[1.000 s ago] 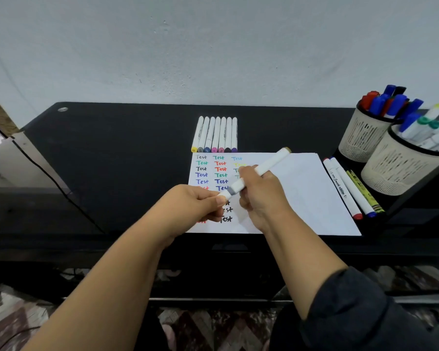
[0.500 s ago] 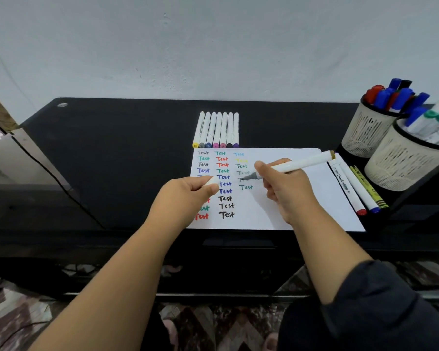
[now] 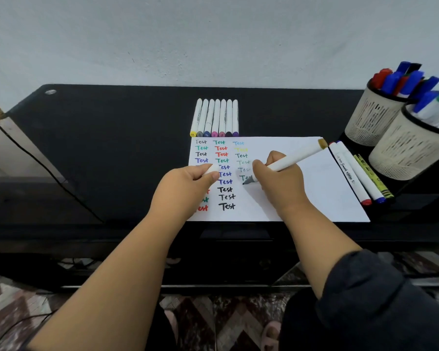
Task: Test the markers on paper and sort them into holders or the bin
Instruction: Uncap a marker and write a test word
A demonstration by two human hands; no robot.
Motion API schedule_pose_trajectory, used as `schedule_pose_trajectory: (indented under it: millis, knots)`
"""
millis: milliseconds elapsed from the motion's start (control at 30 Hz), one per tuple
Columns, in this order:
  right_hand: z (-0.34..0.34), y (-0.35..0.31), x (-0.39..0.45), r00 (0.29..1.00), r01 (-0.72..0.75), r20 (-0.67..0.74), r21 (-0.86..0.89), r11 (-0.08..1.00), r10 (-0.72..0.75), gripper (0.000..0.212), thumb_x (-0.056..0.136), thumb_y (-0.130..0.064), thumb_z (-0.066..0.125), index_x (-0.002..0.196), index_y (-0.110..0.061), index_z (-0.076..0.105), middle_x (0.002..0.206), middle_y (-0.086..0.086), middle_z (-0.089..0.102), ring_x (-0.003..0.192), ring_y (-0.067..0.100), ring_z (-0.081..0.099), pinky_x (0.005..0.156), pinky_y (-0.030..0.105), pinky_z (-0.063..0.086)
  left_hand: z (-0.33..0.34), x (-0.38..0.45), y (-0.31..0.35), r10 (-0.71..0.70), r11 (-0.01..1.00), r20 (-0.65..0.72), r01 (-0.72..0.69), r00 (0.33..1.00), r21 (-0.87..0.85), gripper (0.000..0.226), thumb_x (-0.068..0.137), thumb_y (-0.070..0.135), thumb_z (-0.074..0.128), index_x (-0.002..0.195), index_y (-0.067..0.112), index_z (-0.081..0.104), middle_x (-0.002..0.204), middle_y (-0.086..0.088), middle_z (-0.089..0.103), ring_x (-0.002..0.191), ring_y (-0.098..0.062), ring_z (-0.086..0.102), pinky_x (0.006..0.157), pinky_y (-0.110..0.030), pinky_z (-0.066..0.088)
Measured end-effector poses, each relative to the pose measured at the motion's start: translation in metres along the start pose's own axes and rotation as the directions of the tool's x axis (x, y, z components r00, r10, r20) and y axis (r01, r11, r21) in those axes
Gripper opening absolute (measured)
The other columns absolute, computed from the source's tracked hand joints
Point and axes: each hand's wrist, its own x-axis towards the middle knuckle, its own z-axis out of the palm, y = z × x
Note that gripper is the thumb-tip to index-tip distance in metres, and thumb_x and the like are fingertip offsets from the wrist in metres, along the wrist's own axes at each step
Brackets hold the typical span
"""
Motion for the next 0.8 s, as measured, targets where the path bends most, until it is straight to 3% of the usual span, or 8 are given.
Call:
schedule_pose_trajectory:
  millis: [333, 500, 667, 800]
  knots:
    - [-0.0005, -0.001, -0.0003, 0.999, 0.039, -0.019, -0.06, 0.997, -0.04, 0.039, 0.084, -0.008, 0.052, 0.061, -0.018, 0.022, 0.056, -0.003, 0.023, 0.042, 0.006, 0.026, 0.04, 0.015, 0.023, 0.002, -0.0004, 0.0006, 0.002, 1.0, -0.01, -0.003, 1.0, -0.007, 0.033, 0.089, 0.04, 0.06, 0.121, 0.033, 0.062, 0.095, 0.018, 0.062, 0.082, -0.002, 0.062, 0.073, -0.024, 0.052]
    - [-0.0008, -0.0006, -0.0011, 0.999, 0.038, 0.024, -0.076, 0.996, -0.036, 0.04, 0.083, -0.008, 0.053, 0.06, -0.018, 0.022, 0.055, -0.004, 0.024, 0.041, 0.005, 0.027, 0.039, 0.015, 0.021, 0.0016, -0.0009, -0.0002, 0.014, 1.0, -0.008, -0.014, 1.0, -0.004, 0.034, 0.089, 0.04, 0.061, 0.122, 0.032, 0.062, 0.108, 0.015, 0.064, 0.086, -0.001, 0.061, 0.075, -0.024, 0.051]
    - [-0.0019, -0.0018, -0.0034, 1.0, 0.023, -0.007, -0.032, 0.999, -0.023, 0.039, 0.083, -0.004, 0.05, 0.059, -0.016, 0.022, 0.035, -0.011, 0.031, 0.036, 0.003, 0.032, 0.037, 0.012, 0.023, 0.0028, -0.0007, -0.0009, 0.022, 1.0, -0.004, -0.022, 1.0, 0.0, 0.034, 0.088, 0.04, 0.061, 0.121, 0.031, 0.062, 0.114, 0.014, 0.064, 0.088, -0.001, 0.062, 0.079, -0.024, 0.051]
    - [-0.0028, -0.0009, -0.0041, 0.999, 0.021, -0.027, -0.038, 0.999, -0.022, 0.038, 0.084, -0.005, 0.049, 0.06, -0.016, 0.022, 0.033, -0.013, 0.031, 0.037, 0.004, 0.032, 0.037, 0.013, 0.022, 0.0032, -0.0003, -0.0018, 0.017, 1.0, -0.002, -0.017, 1.0, 0.009, 0.034, 0.088, 0.041, 0.061, 0.121, 0.032, 0.063, 0.116, 0.013, 0.065, 0.093, -0.005, 0.063, 0.085, -0.031, 0.052]
